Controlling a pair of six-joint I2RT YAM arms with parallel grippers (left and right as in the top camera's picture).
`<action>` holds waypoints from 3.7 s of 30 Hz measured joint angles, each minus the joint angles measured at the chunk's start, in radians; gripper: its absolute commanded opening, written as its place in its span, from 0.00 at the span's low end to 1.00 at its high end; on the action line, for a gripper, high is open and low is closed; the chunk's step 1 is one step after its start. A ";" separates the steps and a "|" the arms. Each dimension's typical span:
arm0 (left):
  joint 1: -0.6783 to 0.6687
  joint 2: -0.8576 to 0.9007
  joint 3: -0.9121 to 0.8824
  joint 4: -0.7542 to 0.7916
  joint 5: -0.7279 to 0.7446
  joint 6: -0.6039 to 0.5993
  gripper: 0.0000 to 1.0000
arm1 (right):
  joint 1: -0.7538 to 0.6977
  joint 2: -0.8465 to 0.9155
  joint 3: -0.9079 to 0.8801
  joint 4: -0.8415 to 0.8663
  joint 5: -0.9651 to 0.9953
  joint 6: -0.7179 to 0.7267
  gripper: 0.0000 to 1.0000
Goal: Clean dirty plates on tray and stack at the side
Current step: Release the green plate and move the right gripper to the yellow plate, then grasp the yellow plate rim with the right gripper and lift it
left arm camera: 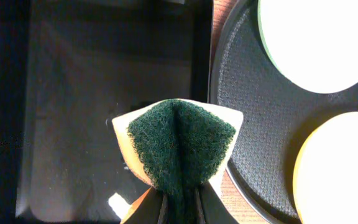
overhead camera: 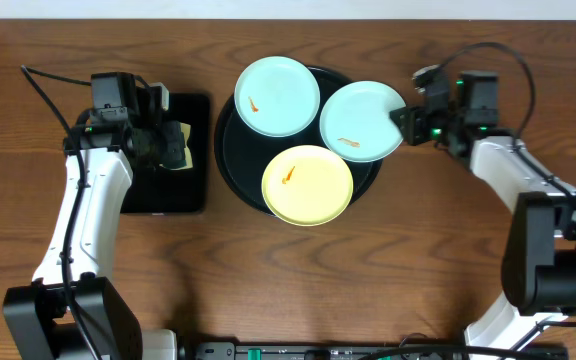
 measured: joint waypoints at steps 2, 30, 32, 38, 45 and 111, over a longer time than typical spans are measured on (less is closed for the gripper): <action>0.000 0.000 0.000 -0.005 0.000 0.000 0.10 | 0.028 0.000 0.000 -0.008 0.074 -0.015 0.54; 0.000 0.000 0.000 -0.029 0.000 -0.003 0.14 | -0.063 0.001 0.000 -0.019 0.031 0.056 0.56; 0.000 0.000 0.000 -0.029 0.000 -0.003 0.14 | -0.063 0.001 0.000 -0.021 0.027 0.056 0.56; 0.000 0.000 0.000 -0.034 0.001 -0.003 0.14 | -0.062 -0.002 0.000 -0.031 0.004 0.057 0.46; 0.000 0.000 0.000 -0.037 0.000 -0.003 0.14 | 0.003 -0.174 0.000 -0.182 0.045 0.129 0.45; 0.000 0.000 0.000 -0.067 0.000 -0.003 0.14 | 0.568 -0.087 -0.021 -0.551 0.583 0.867 0.06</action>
